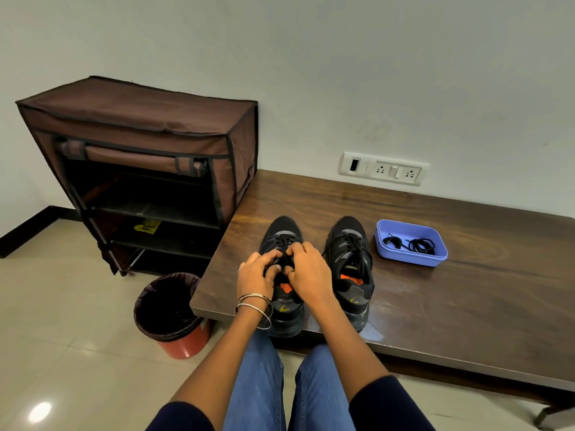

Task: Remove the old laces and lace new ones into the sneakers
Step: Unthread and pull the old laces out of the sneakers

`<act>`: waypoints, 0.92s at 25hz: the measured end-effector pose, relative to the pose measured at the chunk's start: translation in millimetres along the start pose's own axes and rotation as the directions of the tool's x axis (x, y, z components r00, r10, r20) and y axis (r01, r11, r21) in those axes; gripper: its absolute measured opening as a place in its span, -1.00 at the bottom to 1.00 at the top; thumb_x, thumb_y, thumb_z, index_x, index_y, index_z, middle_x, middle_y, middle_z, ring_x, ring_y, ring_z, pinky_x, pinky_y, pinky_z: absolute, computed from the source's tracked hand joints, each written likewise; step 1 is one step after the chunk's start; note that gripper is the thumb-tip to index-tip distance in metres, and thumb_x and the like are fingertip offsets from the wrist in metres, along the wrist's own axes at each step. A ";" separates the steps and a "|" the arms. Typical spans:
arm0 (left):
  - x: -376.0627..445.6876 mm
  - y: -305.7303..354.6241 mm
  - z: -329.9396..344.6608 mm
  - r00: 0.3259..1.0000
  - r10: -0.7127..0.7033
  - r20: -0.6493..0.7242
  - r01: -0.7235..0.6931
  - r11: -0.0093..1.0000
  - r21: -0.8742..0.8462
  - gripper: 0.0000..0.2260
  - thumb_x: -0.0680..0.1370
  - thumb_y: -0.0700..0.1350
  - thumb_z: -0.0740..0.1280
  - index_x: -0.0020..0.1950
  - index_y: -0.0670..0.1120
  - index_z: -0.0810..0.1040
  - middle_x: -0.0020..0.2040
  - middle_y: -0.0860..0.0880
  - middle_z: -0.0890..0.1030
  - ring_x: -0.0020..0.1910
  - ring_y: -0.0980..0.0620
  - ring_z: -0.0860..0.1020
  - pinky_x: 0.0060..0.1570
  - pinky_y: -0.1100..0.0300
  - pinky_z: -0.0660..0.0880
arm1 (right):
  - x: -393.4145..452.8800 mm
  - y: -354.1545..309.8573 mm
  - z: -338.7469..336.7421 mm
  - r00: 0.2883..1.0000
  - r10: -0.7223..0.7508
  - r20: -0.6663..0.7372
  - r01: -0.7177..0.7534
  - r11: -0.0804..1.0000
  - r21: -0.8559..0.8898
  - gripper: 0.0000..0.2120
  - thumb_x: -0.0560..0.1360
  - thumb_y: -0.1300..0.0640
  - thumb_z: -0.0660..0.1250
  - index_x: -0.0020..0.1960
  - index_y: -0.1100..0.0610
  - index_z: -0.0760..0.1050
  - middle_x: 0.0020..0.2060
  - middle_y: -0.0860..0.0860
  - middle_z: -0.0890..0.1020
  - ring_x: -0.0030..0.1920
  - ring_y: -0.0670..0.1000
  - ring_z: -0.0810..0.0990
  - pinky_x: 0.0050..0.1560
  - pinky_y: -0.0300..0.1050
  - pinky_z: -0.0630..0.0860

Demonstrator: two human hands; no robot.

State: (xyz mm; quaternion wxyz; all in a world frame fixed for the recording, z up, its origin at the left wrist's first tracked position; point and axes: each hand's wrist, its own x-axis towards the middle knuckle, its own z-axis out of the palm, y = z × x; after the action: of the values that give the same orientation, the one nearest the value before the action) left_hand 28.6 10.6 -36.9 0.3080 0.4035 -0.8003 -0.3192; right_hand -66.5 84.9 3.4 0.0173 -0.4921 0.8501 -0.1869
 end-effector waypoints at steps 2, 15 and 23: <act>-0.5 -1.4 -0.1 1.000 0.015 0.010 -0.015 1.000 -0.027 -0.69 0.50 -0.24 0.35 0.18 0.05 0.62 -0.10 -0.06 0.52 -0.07 -0.13 0.51 0.07 0.03 0.41 | 2.1 0.4 -0.1 0.999 0.045 -0.031 -0.042 0.996 0.078 -0.74 0.49 0.14 0.32 0.17 0.08 0.49 0.08 0.04 0.52 0.10 0.09 0.52 -0.03 -0.06 0.46; -1.7 0.3 -4.5 0.994 -0.014 0.107 0.009 0.999 0.046 -0.39 0.58 -0.21 0.25 0.45 0.21 0.00 -0.11 -0.02 0.34 -0.09 -0.02 0.32 0.10 0.21 0.29 | 21.8 0.5 -14.0 0.976 0.213 0.053 -0.191 0.702 0.687 -0.73 0.45 0.24 0.37 -0.11 -0.16 0.59 -0.08 -0.08 0.65 0.03 -0.02 0.59 0.11 0.03 0.56; -1.2 -2.2 -1.2 0.996 -0.027 0.085 0.026 1.000 0.009 -0.46 0.56 -0.19 0.29 0.48 0.17 0.26 -0.03 -0.02 0.44 0.00 -0.05 0.38 0.16 0.15 0.32 | 26.6 -3.9 -37.3 0.935 0.310 -0.172 -0.091 0.680 0.728 -0.94 0.46 0.15 0.46 -0.10 0.12 0.69 -0.24 0.01 0.69 -0.19 -0.08 0.59 -0.07 -0.14 0.49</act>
State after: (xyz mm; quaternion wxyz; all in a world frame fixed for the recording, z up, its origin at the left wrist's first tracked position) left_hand 31.1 10.2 -38.2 0.2677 0.4011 -0.8086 -0.3370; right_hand -84.9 72.0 43.5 0.1046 -0.3181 0.7547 -0.5641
